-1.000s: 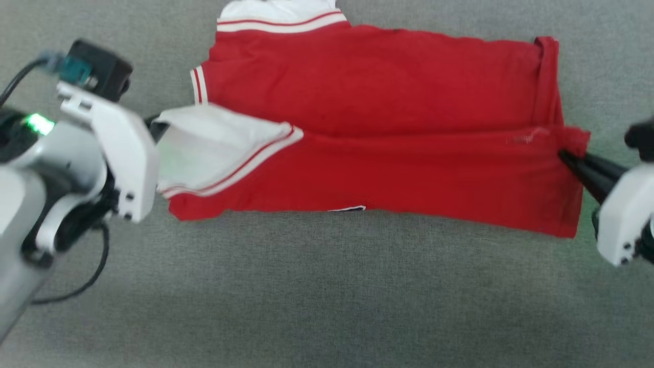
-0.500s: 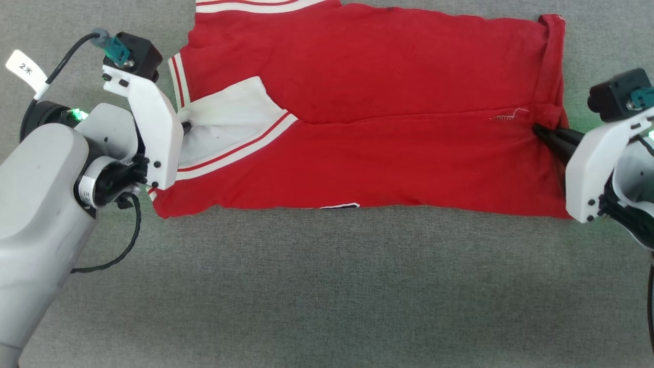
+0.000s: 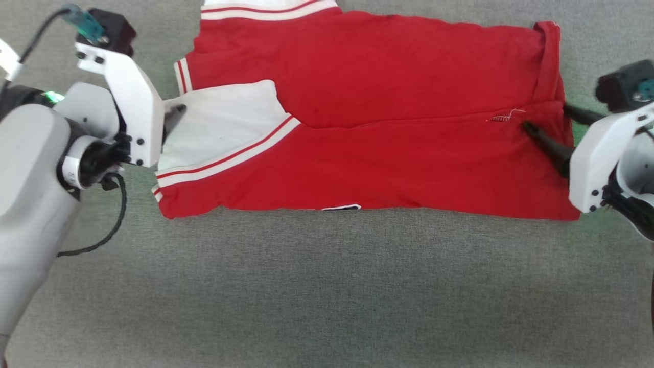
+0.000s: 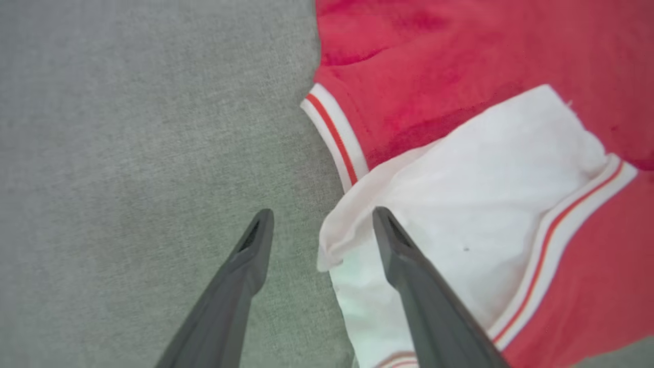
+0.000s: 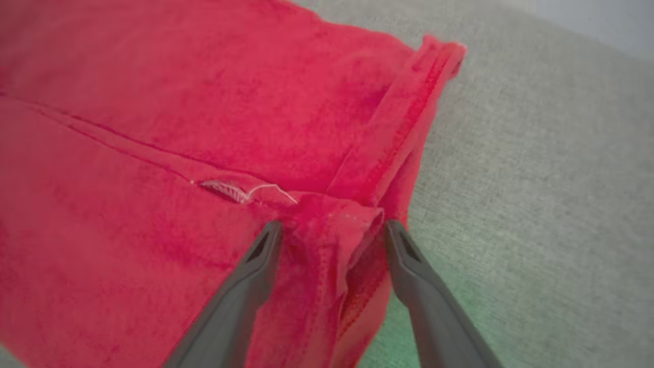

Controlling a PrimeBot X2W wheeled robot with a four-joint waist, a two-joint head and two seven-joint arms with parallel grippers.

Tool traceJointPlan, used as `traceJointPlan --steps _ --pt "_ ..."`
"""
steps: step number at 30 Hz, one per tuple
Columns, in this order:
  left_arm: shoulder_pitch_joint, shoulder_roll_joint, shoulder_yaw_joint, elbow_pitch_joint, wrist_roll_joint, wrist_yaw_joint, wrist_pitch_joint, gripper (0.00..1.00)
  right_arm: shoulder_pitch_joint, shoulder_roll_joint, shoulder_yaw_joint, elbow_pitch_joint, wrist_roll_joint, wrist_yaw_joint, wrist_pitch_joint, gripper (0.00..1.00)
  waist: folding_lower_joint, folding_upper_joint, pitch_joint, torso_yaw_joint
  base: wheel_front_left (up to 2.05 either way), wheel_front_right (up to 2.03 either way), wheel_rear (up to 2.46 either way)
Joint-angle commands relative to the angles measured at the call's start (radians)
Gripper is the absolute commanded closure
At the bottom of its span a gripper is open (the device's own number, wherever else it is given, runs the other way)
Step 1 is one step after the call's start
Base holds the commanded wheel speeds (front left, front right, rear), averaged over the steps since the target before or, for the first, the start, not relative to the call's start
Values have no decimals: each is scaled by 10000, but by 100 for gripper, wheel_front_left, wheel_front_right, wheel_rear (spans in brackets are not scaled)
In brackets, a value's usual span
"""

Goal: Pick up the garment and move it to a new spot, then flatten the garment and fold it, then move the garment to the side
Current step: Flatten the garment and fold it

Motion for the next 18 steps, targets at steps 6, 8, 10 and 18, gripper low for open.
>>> traceJointPlan --steps 6,8,10,18 --pt "827 704 176 -1798 -184 846 464 0 714 31 -1130 -800 -565 -3 -1392 0 0 -1 -255 111 0 0 0" --pt "1222 892 222 -2507 -352 1202 655 0 993 168 -1575 -1057 -897 -3 -1846 0 0 -1 -297 120 0 0 0" --pt "1600 1109 235 -3238 -421 1539 844 0 1276 406 -2084 -1331 -1249 -3 -2289 0 0 -1 -336 95 0 0 0" --pt "2865 1722 257 -5065 -724 2701 1369 0 2370 1505 -3724 -2380 -2348 -3 -2955 0 0 -1 -378 -144 0 0 0"
